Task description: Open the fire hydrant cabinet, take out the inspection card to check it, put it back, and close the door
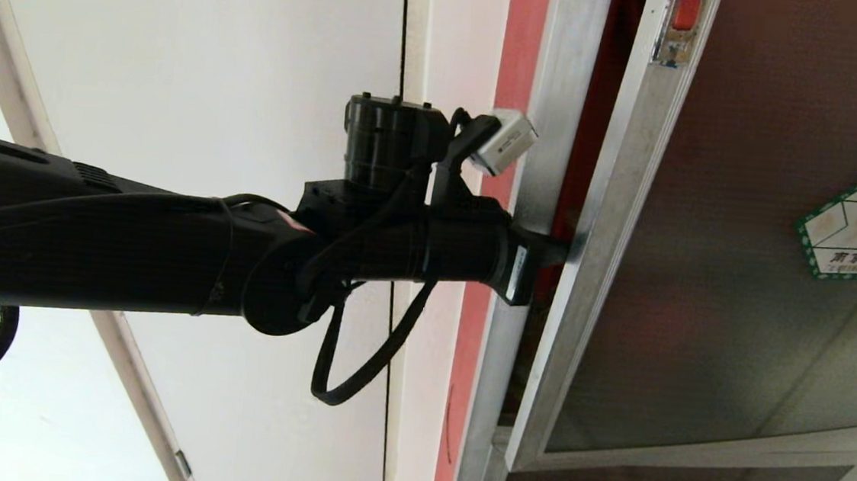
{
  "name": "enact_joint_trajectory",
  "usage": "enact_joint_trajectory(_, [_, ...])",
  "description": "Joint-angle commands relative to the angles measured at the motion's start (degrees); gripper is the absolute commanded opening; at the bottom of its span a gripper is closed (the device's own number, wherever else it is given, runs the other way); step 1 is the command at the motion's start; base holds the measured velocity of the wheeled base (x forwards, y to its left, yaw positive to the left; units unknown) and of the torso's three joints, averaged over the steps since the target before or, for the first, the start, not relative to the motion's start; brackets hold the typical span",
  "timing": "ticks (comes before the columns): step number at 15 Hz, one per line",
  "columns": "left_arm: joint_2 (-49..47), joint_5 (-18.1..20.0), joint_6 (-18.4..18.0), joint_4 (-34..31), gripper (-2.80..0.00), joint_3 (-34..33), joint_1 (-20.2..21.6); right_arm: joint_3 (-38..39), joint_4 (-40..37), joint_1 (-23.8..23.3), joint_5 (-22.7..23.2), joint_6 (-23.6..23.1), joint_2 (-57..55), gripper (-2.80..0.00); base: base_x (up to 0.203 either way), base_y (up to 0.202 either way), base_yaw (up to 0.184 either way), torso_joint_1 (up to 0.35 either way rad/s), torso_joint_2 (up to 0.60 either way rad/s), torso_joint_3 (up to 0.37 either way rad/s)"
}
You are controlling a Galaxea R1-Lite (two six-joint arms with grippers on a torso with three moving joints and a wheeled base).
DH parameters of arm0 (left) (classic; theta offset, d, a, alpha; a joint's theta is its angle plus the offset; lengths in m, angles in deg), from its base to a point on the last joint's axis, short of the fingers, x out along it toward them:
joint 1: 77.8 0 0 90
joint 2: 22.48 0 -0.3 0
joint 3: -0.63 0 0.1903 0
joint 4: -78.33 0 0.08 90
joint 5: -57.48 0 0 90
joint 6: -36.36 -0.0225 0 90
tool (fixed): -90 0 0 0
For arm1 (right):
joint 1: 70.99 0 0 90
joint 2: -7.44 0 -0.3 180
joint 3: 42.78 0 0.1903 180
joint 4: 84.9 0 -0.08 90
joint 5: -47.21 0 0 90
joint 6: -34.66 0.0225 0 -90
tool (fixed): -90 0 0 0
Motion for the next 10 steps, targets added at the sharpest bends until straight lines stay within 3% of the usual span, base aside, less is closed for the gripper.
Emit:
enact_joint_trajectory(1, [0.6,0.1,0.1,0.1,-2.80,-0.3,-0.9,0.0,0.0,0.0,0.0,0.0,0.1,-2.80,0.000,0.000,0.000,0.000,0.00,0.000])
enact_joint_trajectory(10, [7.0,-1.2,0.1,0.2,-2.80,-6.8,-7.8,0.0,-0.1,0.0,0.0,0.0,0.1,-2.80,0.000,0.000,0.000,0.000,0.00,0.000])
